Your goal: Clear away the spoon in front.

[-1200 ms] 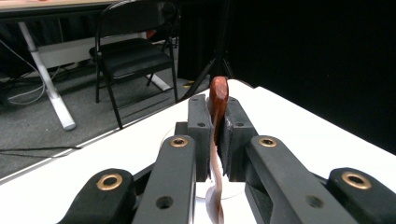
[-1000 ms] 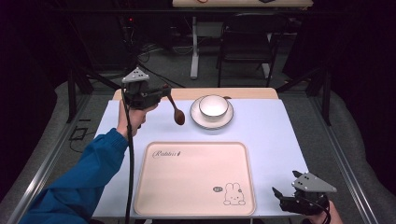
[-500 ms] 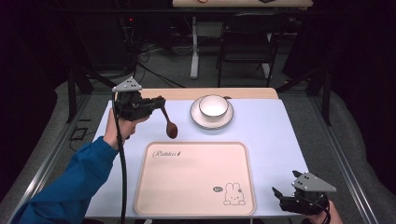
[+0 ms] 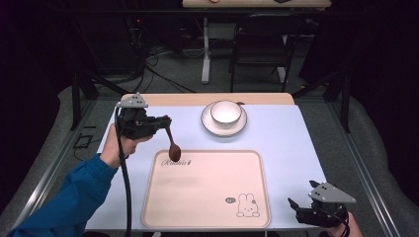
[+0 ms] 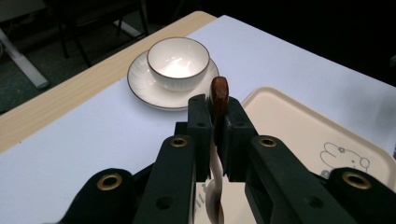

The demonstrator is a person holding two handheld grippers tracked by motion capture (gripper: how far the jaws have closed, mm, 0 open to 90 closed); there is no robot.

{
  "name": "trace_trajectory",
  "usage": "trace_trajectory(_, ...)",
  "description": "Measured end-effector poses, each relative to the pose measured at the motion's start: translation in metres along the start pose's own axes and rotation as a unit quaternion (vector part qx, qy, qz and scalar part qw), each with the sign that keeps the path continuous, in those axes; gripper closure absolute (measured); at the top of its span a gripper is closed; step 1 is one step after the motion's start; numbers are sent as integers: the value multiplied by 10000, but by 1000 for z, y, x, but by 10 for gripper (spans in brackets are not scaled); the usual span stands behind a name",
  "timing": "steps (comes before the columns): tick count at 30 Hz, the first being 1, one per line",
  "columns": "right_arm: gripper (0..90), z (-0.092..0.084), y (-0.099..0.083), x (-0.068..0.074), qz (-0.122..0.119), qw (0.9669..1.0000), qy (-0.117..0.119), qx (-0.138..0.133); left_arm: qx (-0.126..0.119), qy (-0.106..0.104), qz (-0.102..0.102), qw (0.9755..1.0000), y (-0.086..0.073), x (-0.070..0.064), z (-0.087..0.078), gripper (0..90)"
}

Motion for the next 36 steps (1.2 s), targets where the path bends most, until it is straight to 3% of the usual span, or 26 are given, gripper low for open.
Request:
trace_trajectory(7, 143, 0, 0, 0, 6, 10000, 3, 4, 355, -127, -64, 9993, -20, -4, -1, 844)
trace_trajectory(13, 143, 0, 0, 0, 15, 10000, 9, 8, 557, -169, -249, 9980, -38, -3, 2, 844)
trace_trajectory(18, 143, 0, 0, 1, 26, 10000, 11, 9, 759, -286, -326, 9962, -50, -4, 5, 844)
trace_trajectory(25, 143, 1, 0, 0, 25, 10000, 10, 6, 1153, -427, -536, 9910, -68, -7, 12, 844)
trace_trajectory(31, 143, 1, 0, 0, 26, 10000, 11, 3, 1202, -536, -794, 9881, -78, -5, 18, 843)
trace_trajectory(36, 143, 1, 0, 0, 28, 10000, 13, 8, 1065, -463, -892, 9892, -82, -1, 19, 840)
Point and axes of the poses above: each handheld gripper's, and its own axes: z roughly forward along the jaws, y roughly out of its top, x roughly to its left, the point moved 7 cm from there along z, roughly forward along the jaws, and after that the axes turned 2 degrees about -x, right-handed, at the moved point
